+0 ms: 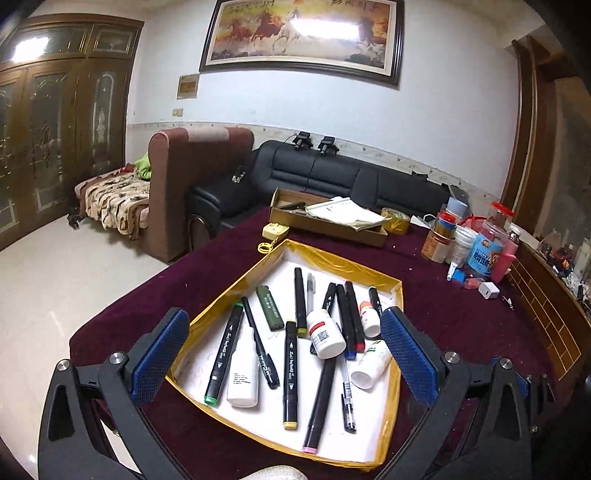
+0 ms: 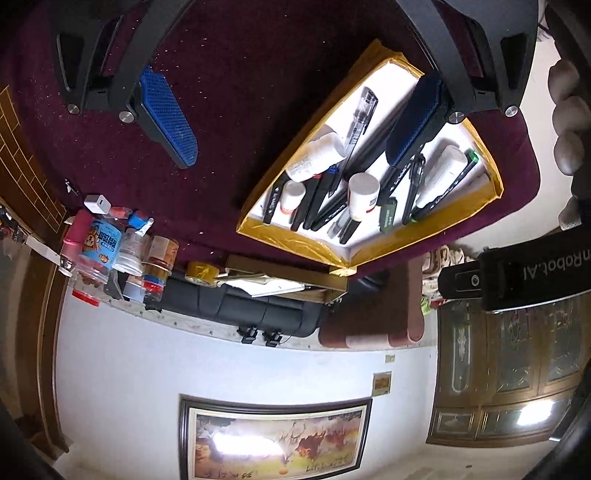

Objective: Organize rigid objects

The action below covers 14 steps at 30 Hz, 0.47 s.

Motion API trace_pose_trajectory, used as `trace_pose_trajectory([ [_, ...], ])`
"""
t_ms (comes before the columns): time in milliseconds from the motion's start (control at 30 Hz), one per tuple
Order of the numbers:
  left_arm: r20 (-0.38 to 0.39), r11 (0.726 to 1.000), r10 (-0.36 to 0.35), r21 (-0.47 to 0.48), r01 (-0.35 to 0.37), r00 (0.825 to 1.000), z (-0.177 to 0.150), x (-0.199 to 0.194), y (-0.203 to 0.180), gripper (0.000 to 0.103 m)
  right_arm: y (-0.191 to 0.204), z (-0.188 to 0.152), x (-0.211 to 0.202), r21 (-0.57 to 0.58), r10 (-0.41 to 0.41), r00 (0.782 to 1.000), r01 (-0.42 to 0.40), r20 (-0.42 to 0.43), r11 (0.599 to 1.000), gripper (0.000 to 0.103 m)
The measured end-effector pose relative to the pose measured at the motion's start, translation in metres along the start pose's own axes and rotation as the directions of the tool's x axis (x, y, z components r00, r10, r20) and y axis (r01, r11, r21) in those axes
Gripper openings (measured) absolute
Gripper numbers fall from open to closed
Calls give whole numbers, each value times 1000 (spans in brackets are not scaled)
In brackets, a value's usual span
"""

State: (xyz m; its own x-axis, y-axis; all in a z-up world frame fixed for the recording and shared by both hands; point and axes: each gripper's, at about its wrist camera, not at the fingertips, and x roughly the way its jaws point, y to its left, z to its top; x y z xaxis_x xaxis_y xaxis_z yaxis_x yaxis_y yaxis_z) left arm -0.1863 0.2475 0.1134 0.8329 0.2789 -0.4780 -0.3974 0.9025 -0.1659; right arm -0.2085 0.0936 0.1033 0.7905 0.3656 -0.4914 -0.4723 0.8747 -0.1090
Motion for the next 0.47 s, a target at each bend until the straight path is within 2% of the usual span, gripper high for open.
trace_pose_trajectory([
  [233,-64,1000,19,4,-19,998,-3,14,8,103,8,2,6,-22,0,1000,0,-13,1000,101],
  [467,-82,1000,24,16,-23,996,-5,17,6,103,3,3,10,3,9,999,-9,-31,1000,101],
])
